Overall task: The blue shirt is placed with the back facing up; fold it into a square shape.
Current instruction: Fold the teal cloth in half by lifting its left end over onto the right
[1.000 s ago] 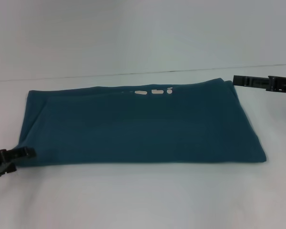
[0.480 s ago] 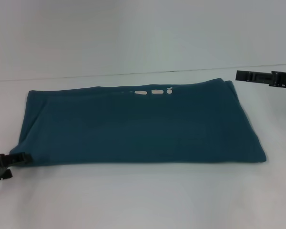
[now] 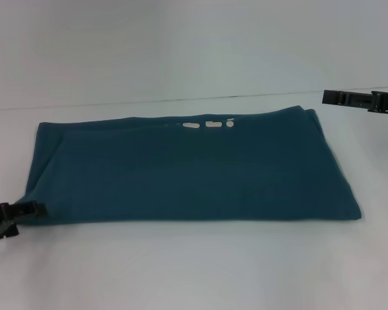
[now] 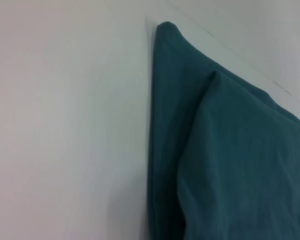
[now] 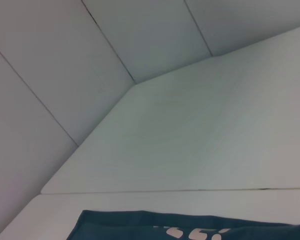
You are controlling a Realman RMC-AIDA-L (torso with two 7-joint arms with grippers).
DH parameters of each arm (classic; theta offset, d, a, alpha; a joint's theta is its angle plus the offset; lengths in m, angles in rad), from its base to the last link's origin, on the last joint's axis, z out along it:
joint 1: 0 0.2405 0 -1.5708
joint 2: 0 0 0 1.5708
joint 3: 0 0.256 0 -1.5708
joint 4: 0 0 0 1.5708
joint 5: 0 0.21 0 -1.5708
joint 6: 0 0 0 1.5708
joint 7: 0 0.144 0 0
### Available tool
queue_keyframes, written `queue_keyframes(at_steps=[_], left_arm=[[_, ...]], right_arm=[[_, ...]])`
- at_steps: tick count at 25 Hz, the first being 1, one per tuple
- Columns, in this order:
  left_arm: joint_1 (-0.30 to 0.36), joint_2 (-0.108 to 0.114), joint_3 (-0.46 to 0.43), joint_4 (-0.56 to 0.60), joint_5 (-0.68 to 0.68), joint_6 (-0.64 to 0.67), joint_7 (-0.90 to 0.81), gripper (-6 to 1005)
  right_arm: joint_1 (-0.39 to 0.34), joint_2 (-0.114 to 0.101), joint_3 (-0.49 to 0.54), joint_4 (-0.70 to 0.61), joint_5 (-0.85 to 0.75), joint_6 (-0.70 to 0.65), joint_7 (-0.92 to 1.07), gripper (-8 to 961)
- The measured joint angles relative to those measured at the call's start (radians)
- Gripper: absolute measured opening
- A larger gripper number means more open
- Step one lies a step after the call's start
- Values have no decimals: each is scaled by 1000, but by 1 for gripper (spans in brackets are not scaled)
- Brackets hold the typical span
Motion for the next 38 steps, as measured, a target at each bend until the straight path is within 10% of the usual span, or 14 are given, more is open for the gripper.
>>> queue_keyframes(at_steps=[38], left_arm=[[-81,5,11,-47,-3,-84,30,880]], right_arm=[[3,4,-1,-4,1,18,1,909]])
